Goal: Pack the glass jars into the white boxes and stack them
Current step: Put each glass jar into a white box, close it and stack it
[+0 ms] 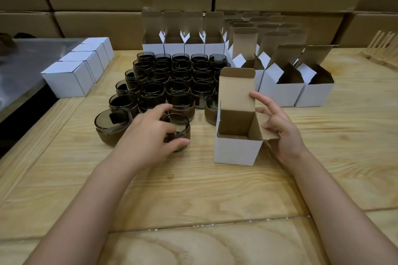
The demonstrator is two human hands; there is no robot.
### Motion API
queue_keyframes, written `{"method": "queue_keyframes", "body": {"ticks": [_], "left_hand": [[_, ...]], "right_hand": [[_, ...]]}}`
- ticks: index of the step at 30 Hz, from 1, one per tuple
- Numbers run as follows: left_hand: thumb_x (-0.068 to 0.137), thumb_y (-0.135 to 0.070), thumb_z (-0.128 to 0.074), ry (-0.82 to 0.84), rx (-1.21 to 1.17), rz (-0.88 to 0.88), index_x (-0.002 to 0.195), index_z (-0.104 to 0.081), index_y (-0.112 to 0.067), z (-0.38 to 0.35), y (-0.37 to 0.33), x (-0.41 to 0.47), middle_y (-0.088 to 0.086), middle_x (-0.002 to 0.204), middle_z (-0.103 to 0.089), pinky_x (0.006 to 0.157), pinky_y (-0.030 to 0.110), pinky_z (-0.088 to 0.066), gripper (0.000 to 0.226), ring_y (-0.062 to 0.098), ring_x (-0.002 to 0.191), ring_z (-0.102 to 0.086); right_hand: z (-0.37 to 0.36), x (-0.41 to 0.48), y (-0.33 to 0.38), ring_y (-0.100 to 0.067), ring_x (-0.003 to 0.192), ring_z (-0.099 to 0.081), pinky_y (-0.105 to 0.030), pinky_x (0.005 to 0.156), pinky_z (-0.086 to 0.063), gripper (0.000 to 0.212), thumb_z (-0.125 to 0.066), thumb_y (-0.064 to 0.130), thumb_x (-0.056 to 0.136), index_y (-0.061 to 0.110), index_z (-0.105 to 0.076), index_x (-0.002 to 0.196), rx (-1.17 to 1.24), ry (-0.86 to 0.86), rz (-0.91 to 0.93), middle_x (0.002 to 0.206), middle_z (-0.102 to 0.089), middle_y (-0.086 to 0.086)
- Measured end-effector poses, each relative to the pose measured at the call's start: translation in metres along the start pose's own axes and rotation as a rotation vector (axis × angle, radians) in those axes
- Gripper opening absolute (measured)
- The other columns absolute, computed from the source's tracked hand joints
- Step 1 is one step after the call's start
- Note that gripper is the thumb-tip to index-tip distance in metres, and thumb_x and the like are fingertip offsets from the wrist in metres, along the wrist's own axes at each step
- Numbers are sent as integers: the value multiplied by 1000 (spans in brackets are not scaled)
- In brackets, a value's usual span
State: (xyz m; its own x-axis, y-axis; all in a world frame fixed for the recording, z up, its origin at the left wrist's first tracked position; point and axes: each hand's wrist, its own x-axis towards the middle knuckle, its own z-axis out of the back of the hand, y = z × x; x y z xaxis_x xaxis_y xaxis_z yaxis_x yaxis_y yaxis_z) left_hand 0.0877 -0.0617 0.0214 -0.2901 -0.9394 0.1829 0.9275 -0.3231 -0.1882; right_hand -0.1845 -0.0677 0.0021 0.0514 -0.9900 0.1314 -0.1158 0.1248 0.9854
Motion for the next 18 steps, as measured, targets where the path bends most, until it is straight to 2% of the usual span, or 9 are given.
{"method": "queue_keyframes", "body": {"ticks": [3,6,9,11,14,15,18], "left_hand": [[72,-66,-53,-91,-92,-13,72,-68,-24,0,-7,3,-1,138,-50,105,46,-40,45,19,124,-46],[70,-62,-60,-342,-302,35,58,-54,-29,17,-24,8,-2,121,-55,97,39,-40,36,21,116,-47],[70,-53,-73,-569,-492,48,59,-51,-31,38,-51,19,-8,105,-50,91,32,-40,33,18,110,-48],[69,-53,-75,-560,-539,-15,64,-51,-32,47,-73,27,-12,95,-49,87,27,-40,32,14,104,-49],[69,-55,-76,-457,-519,-128,77,-53,-29,44,-102,35,-14,92,-48,88,31,-40,35,11,96,-48],[69,-57,-75,-437,-480,-161,84,-54,-29,40,-108,37,-11,94,-50,89,33,-37,38,11,96,-49],[70,-65,-69,-362,-350,-212,108,-54,-33,22,-116,42,-8,106,-54,89,33,-29,52,12,103,-51]], "right_hand": [[-1,0,-1,-20,86,-60,-23,61,-50,67,-41,12,60,33,-60,121,-12,-5,6,107,-54,-8],[-2,1,0,-20,87,-59,-23,62,-50,66,-41,14,61,35,-60,120,-45,-10,7,108,-53,-6],[-2,1,0,-16,84,-62,-24,64,-51,65,-41,13,61,36,-59,120,-62,-1,19,105,-54,-5],[-2,1,0,-13,79,-64,-23,63,-52,64,-41,12,62,38,-61,116,-40,7,29,104,-55,-5],[-1,1,-3,-11,78,-66,-21,60,-51,61,-40,10,62,43,-66,106,-4,7,47,103,-58,-4],[-1,1,-4,-13,83,-66,-22,63,-52,60,-41,9,64,41,-65,109,-2,10,57,104,-62,-4],[1,2,-7,-19,96,-65,-30,76,-54,55,-43,12,73,20,-57,125,-23,14,102,104,-68,-4]]}}
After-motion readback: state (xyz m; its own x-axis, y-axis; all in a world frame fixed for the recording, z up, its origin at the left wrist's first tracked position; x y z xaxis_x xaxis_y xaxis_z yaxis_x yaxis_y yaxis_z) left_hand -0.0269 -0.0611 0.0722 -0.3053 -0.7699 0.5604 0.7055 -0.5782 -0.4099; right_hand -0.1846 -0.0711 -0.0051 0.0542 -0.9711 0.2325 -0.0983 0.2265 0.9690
